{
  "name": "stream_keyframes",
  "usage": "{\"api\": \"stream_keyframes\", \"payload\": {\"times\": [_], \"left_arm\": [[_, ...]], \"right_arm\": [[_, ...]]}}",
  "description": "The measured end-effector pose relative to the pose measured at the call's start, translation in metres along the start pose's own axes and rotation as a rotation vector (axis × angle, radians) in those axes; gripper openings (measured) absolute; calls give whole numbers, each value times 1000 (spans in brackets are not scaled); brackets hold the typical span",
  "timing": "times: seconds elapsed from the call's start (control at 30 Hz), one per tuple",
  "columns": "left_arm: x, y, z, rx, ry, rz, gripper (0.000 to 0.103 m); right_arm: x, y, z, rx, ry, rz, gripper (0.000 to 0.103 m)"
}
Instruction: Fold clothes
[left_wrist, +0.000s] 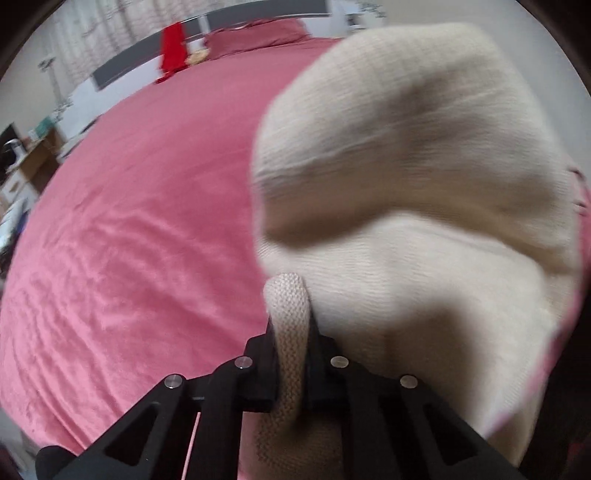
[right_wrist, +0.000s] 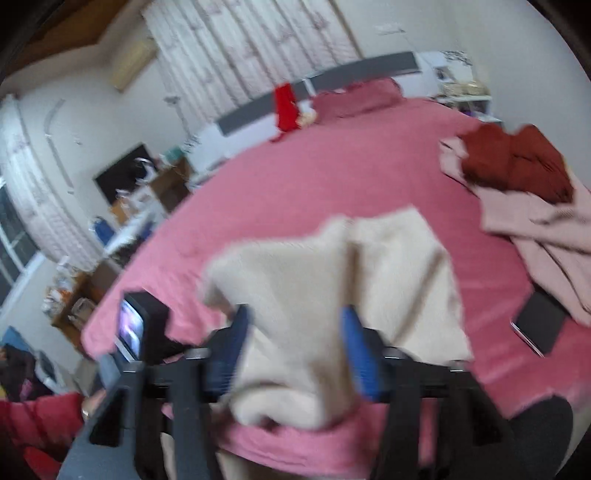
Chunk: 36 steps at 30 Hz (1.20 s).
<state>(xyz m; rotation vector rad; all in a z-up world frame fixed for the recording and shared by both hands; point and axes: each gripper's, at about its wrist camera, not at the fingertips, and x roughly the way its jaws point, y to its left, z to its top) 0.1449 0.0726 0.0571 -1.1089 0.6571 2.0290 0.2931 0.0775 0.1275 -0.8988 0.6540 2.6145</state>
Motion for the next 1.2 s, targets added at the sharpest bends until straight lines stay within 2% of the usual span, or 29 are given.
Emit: {"api": "stream_keyframes", "payload": {"times": [0.13, 0.27, 0.37, 0.4, 0.43, 0.5, 0.6, 0.63, 0.73, 0.8, 0.9, 1.03, 1.13, 1.2], "left_arm": [[-16, -13, -21, 54, -7, -96, 9], [-26, -9, -37, 34, -20, -151, 9], [-30, -4, -40, 14, -12, -165, 9], [-32, 0, -39, 4, -11, -167, 10], [-35, 4, -38, -8, -9, -169, 10], [-40, 13, -35, -31, -6, -173, 11], [-57, 26, -31, -68, -39, -154, 14], [-65, 34, -31, -78, -56, -146, 15], [-78, 28, -38, -93, -108, -122, 17], [-75, 27, -24, -85, -125, -90, 17], [-56, 26, 24, -49, -127, -56, 17], [-35, 14, 84, 21, -114, -25, 17], [-10, -3, 120, 48, -63, -59, 17], [13, -18, 140, 69, -20, -95, 17]], "right_arm": [[-8, 25, 20, -88, -85, -8, 82], [37, 53, 27, -223, 46, -100, 82], [69, 54, 7, -309, 138, -148, 80], [85, 54, -3, -347, 169, -167, 53], [97, 50, -12, -368, 196, -175, 33], [104, 31, -24, -338, 227, -156, 20], [73, -11, -25, -147, 189, -111, 13], [57, -27, -25, -89, 163, -119, 13], [16, -71, -25, 49, 95, -168, 13], [-11, -108, -26, 151, 38, -251, 12], [-28, -159, -29, 291, -6, -337, 10], [-27, -215, -34, 472, 12, -368, 13], [-21, -225, -45, 567, 62, -317, 22], [-28, -228, -54, 615, 52, -320, 54]]}}
